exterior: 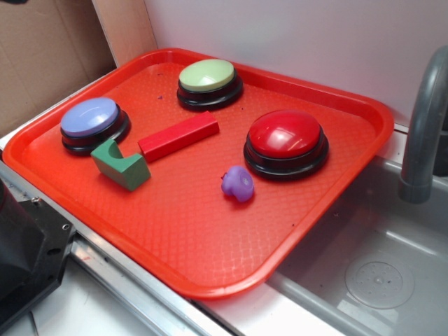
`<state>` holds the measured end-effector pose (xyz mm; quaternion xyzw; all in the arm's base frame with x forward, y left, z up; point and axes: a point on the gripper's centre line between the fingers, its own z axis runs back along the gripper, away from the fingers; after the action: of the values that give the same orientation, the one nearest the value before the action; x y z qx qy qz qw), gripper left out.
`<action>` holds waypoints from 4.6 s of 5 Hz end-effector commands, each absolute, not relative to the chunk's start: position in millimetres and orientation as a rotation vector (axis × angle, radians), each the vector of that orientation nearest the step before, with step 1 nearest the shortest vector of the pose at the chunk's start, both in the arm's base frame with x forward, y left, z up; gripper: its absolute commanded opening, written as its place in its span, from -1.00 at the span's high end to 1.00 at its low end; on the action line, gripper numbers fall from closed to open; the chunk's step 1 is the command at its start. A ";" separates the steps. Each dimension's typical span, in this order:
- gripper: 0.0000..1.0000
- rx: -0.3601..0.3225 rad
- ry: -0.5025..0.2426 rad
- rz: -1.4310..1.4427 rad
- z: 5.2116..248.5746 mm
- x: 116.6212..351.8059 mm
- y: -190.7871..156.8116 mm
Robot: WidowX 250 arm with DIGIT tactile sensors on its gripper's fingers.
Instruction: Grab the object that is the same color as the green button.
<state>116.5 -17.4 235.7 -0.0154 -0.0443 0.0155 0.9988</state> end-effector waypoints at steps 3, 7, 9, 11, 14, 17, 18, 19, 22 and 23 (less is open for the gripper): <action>-1.00 -0.014 -0.093 0.199 200.6 122.3 -5.9; -1.00 0.051 -0.155 0.851 106.1 134.8 33.5; -1.00 0.045 -0.150 0.896 68.9 148.3 36.6; -1.00 0.027 -0.147 0.932 45.7 156.0 35.3; -1.00 -0.017 -0.113 0.940 27.2 157.4 36.8; 1.00 -0.026 -0.121 0.928 24.8 159.0 33.8; 1.00 0.006 -0.143 0.870 37.8 161.1 31.4; 1.00 0.062 -0.132 0.730 69.1 165.0 24.0; 1.00 0.037 -0.119 0.231 140.7 172.4 -19.9; 1.00 0.015 -0.148 0.166 146.4 170.7 -31.6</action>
<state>167.9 -31.3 132.6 0.0166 -0.0481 0.0871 0.9949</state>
